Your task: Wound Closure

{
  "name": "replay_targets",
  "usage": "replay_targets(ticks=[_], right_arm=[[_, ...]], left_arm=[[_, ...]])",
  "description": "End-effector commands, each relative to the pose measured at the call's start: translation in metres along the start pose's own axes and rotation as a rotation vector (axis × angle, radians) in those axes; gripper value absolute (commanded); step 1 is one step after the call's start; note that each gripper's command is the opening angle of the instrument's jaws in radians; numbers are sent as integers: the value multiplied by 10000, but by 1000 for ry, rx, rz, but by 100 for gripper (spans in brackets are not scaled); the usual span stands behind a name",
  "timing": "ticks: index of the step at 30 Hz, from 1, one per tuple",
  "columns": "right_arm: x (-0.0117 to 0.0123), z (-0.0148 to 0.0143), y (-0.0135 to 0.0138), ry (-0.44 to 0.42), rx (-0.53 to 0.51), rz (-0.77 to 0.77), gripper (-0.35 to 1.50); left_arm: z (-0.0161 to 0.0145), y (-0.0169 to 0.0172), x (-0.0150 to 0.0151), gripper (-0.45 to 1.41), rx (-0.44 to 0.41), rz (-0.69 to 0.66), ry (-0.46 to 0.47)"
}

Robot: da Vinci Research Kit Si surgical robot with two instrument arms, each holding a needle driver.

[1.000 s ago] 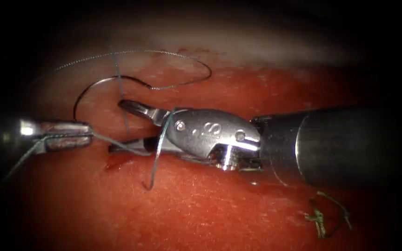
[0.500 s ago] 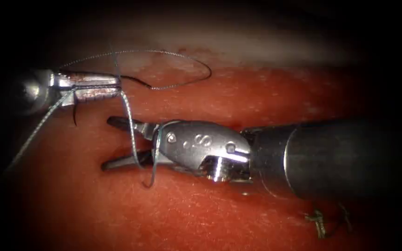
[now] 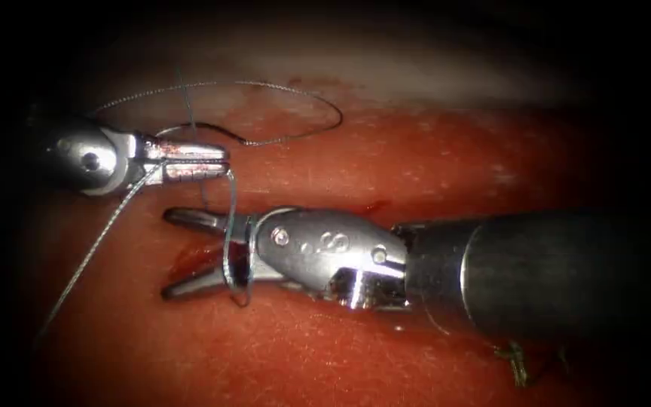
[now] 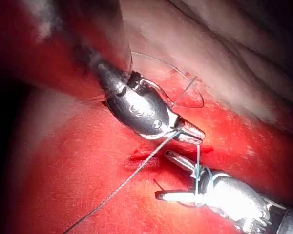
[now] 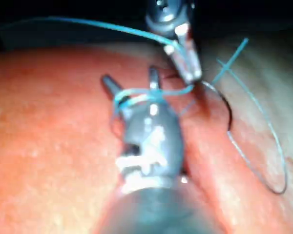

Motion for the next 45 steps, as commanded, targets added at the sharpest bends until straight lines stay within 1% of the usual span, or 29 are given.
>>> replay_targets(ticks=[1,2,8,10,12,16,18,20,23,24,25,26,28,29,34,38,40,41,45], right_arm=[[-2,3,0,33,2,12,66],[-2,3,0,33,2,12,66],[5,2,3,121,-1,46,61],[5,2,3,133,-4,47,61],[9,-3,9,172,-40,54,59],[13,-15,21,199,-96,65,56],[13,-19,27,205,-143,70,52],[13,-20,29,211,-151,70,52],[13,-20,39,243,-199,96,47],[13,-21,45,248,-231,110,46],[13,-21,45,248,-231,110,46],[13,-21,50,249,-258,123,46],[13,-23,58,251,-281,134,44],[13,-23,65,254,-309,146,41],[10,-21,79,266,-358,182,34],[9,-17,89,262,-389,179,34],[6,-13,94,252,-402,176,34],[2,-9,97,229,-415,172,34],[-7,-4,101,209,-444,171,34]], left_arm=[[4,6,-9,-35,-5,-10,0],[4,6,-9,-35,-5,-10,0],[6,15,-19,-35,-9,-22,-6],[6,17,-21,-35,-11,-26,-6],[2,23,-28,-35,-16,-36,-16],[-11,32,-35,-35,-17,-44,-27],[-18,36,-35,-35,-17,-43,-30],[-20,37,-34,-35,-16,-43,-31],[-24,44,-31,-35,-19,-43,-32],[-24,48,-29,-35,-22,-48,-35],[-24,48,-29,-35,-22,-48,-35],[-24,52,-27,-35,-23,-49,-34],[-25,53,-24,-35,-24,-50,-36],[-26,53,-20,-35,-25,-54,-35],[-28,47,-13,-35,-20,-62,-36],[-27,42,-11,-35,-14,-65,-38],[-26,36,-10,-35,-4,-68,-41],[-25,32,-10,-35,-3,-70,-41],[-25,26,-13,-35,3,-70,-44]])
